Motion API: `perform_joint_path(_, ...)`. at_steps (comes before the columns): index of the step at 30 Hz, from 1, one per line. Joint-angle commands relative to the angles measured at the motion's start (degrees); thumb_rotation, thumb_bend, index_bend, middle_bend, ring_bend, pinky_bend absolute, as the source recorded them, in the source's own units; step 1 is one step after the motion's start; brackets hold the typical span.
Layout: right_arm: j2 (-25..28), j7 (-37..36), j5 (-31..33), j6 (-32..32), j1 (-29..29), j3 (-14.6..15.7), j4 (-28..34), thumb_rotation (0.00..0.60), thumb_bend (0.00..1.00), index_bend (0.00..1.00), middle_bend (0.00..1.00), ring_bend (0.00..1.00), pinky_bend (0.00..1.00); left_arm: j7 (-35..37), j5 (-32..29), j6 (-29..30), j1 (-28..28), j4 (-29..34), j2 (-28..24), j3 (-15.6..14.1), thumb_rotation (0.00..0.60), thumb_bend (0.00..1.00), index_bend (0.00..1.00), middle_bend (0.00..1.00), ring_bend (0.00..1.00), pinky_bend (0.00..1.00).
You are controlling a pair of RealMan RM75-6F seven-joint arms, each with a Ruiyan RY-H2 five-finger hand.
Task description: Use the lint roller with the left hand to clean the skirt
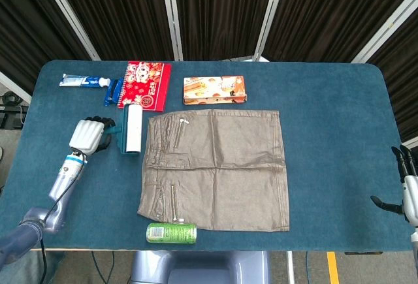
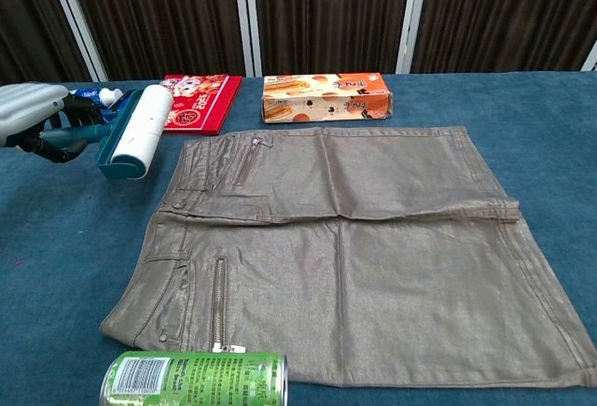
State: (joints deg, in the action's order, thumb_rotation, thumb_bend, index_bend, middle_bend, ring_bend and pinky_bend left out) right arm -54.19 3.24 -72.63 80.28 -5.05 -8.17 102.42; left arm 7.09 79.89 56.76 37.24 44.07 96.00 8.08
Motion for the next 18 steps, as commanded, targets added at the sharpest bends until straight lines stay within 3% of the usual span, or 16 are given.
perform_joint_path(1, 0.3, -0.65, 0.15, -0.09, 0.07, -0.11, -0.01, 0.6, 0.0, 0.0, 0.0, 0.0, 0.0, -6.55, 2.27, 2.27, 1.57, 11.32, -7.05, 0.33, 0.6, 0.79, 0.56, 0.44, 0.33, 0.39)
perform_joint_path(8, 0.97, -2.54, 0.91, -0.47, 0.17, -0.49, -0.4, 0.6, 0.0, 0.0, 0.0, 0.0, 0.0, -20.97, 1.62, -1.97, 5.84, 26.4, -13.21, 1.45, 0.6, 0.8, 0.56, 0.44, 0.33, 0.4)
perform_joint_path(18, 1.33, -4.54, 3.53, -2.53, -0.31, -1.22, -1.84, 0.6, 0.0, 0.0, 0.0, 0.0, 0.0, -38.85, -2.48, -10.2, 13.17, 35.4, -12.57, 2.48, 0.6, 0.8, 0.57, 0.44, 0.34, 0.4)
